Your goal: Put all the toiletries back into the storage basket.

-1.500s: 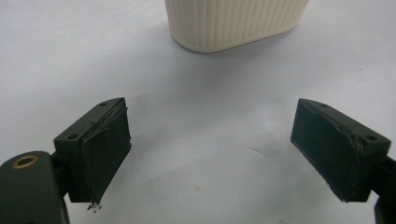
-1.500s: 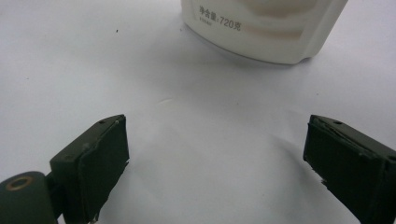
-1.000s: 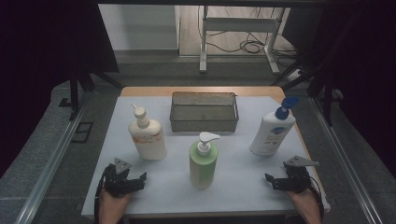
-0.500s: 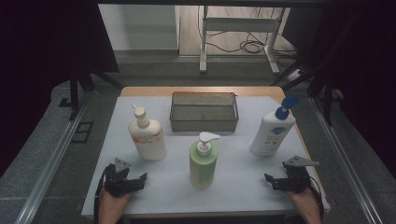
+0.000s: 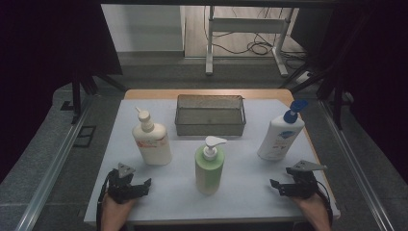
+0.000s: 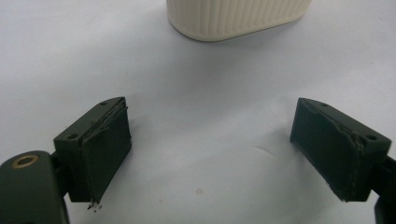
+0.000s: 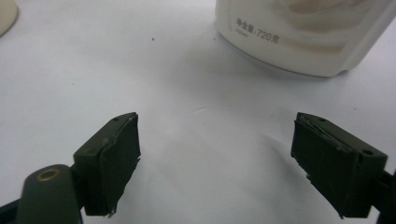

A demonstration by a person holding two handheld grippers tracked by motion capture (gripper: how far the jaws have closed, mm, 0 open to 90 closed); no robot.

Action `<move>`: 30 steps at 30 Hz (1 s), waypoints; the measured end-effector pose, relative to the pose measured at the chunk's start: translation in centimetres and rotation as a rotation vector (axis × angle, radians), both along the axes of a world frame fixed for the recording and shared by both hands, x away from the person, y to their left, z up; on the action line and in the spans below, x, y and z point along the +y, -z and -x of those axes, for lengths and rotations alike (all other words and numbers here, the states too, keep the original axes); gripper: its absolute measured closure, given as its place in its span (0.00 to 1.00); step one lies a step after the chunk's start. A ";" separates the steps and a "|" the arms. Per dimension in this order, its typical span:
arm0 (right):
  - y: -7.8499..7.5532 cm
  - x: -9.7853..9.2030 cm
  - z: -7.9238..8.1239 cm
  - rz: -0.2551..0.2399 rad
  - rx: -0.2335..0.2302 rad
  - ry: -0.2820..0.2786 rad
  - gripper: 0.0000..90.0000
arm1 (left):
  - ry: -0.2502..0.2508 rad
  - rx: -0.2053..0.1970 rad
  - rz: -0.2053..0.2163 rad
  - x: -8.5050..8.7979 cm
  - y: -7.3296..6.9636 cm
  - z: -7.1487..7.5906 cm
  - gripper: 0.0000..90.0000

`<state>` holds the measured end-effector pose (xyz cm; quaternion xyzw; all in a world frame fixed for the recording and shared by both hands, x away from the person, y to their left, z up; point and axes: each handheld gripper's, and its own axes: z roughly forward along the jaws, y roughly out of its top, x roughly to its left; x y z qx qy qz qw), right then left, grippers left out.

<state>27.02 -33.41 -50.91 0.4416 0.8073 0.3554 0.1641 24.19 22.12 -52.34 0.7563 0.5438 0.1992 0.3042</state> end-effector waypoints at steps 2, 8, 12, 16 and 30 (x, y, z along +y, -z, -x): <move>0.0 -0.1 0.0 0.002 0.001 0.004 0.20 | 0.000 0.000 0.000 0.0 0.0 0.0 0.13; -0.4 -0.5 -0.2 -0.022 -0.007 0.016 0.27 | 0.000 -0.001 0.000 0.0 0.0 0.0 0.13; -0.7 -0.8 -0.4 -0.072 0.003 0.039 0.31 | 0.000 -0.001 0.000 0.0 0.0 0.0 0.13; -0.9 -1.1 -0.6 -0.101 0.007 0.048 0.35 | 0.000 -0.001 0.000 0.0 0.0 0.0 0.13; -1.1 -1.0 -1.0 -0.037 -0.009 0.034 0.47 | 0.000 -0.001 0.000 0.0 0.0 0.0 0.13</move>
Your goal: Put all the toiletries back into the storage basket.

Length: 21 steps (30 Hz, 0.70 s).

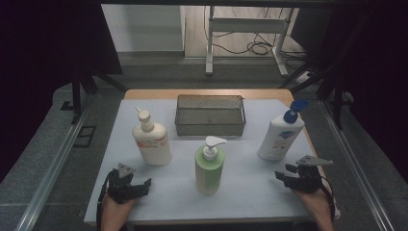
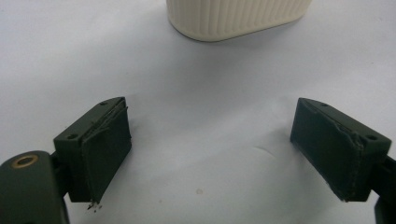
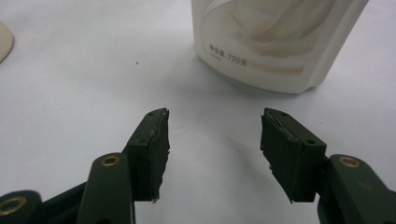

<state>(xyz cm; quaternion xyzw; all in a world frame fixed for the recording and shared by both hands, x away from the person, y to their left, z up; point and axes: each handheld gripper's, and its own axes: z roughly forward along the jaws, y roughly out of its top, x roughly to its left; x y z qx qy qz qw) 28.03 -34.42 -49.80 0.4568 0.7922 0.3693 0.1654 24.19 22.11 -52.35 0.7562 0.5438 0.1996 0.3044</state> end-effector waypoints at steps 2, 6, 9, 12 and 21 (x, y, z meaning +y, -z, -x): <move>0.0 0.0 -0.1 -0.002 -0.001 0.002 0.48 | 0.000 0.000 -0.001 0.0 0.0 0.0 0.13; -0.1 -0.3 -0.3 -0.012 0.004 0.009 0.49 | 0.000 0.000 -0.001 0.0 0.0 0.0 0.13; -0.2 -0.4 -0.5 -0.008 0.002 0.007 0.50 | 0.000 -0.001 -0.001 0.0 0.0 0.0 0.13; -0.2 -0.4 -0.7 -0.007 0.000 0.006 0.52 | 0.000 -0.001 -0.001 0.0 0.0 0.0 0.13; -0.6 -1.4 -1.5 0.011 0.001 0.029 0.71 | -0.001 -0.003 -0.001 0.0 0.0 0.0 0.13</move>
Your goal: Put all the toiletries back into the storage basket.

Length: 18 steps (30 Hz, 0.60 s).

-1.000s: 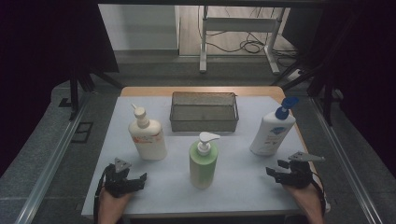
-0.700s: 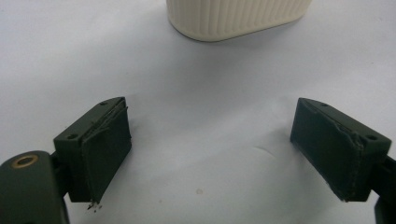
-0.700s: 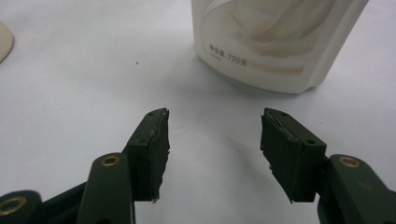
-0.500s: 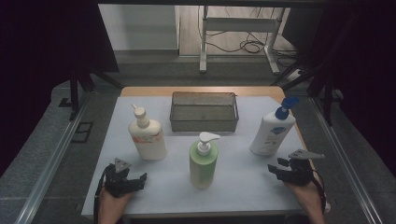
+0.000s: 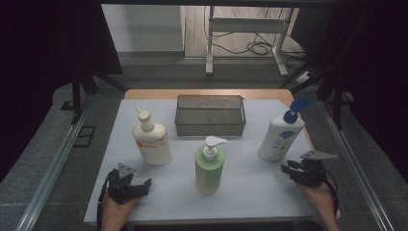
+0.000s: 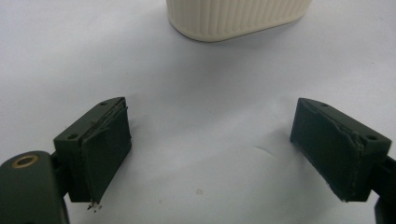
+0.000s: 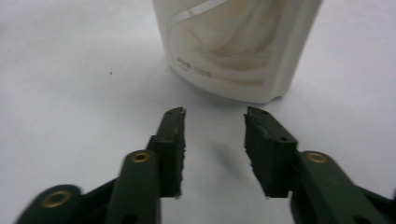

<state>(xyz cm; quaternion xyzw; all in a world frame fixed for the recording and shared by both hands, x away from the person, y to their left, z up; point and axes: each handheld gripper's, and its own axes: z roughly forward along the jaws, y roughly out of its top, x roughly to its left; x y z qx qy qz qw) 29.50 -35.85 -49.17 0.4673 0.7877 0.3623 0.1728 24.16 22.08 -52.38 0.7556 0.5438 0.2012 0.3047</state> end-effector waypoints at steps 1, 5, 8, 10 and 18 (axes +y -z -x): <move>0.0 -0.1 -0.1 0.002 -0.001 0.000 0.73 | 0.000 0.000 0.000 0.0 0.0 0.0 0.13; -0.2 -0.4 -0.4 0.005 -0.002 0.007 0.80 | -0.001 -0.001 0.000 0.0 0.0 0.0 0.13; -0.2 -0.5 -0.6 0.012 -0.006 0.009 0.82 | -0.001 -0.001 0.000 0.0 0.0 0.0 0.13; -0.2 -0.5 -0.8 0.014 -0.005 0.011 0.83 | -0.001 -0.001 0.001 0.0 0.0 0.0 0.13; -0.1 -1.1 -1.6 0.010 -0.005 0.028 0.94 | -0.001 -0.001 0.001 0.0 0.0 0.0 0.13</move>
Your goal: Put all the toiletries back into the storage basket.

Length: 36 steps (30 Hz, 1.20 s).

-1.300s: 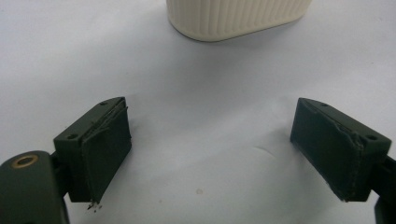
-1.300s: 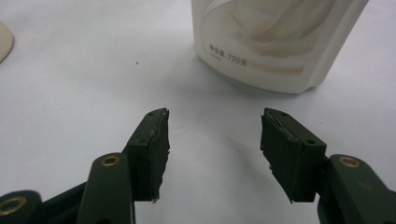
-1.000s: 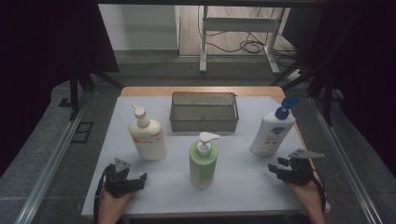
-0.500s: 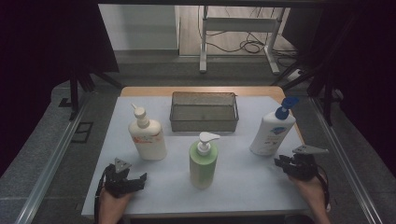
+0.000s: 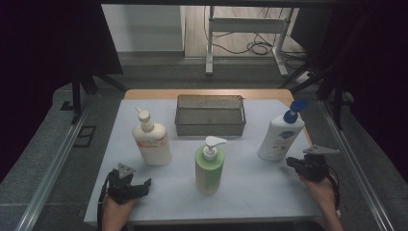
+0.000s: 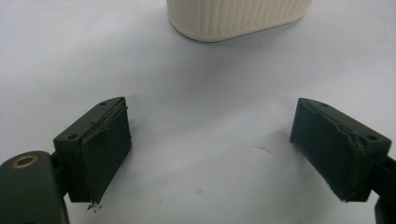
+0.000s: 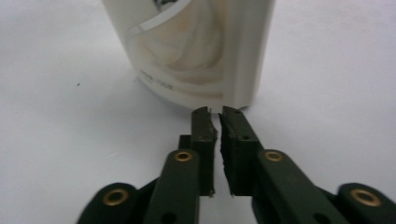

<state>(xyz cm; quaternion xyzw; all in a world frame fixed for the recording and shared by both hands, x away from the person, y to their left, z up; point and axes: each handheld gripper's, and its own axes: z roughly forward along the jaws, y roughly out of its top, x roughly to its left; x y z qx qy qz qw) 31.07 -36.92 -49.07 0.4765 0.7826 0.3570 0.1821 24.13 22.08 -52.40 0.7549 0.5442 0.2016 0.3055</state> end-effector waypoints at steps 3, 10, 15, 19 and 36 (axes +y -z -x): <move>0.0 -0.3 -0.4 0.002 -0.005 0.007 1.00 | 0.001 -0.001 -0.001 0.0 0.0 0.0 0.13; 0.0 -1.0 -1.6 0.004 -0.002 0.037 1.00 | -0.001 -0.001 0.001 0.0 0.0 0.0 0.13; 0.2 -1.7 -2.9 0.000 0.001 0.064 1.00 | 0.001 -0.001 -0.001 0.0 0.0 0.0 0.13; 0.2 -2.1 -4.0 -0.017 0.004 0.080 1.00 | 0.000 -0.001 -0.001 0.0 0.0 0.0 0.13; 1.1 -1.4 -7.4 -0.080 0.040 0.059 0.98 | 0.000 -0.001 -0.002 0.0 0.0 0.0 0.13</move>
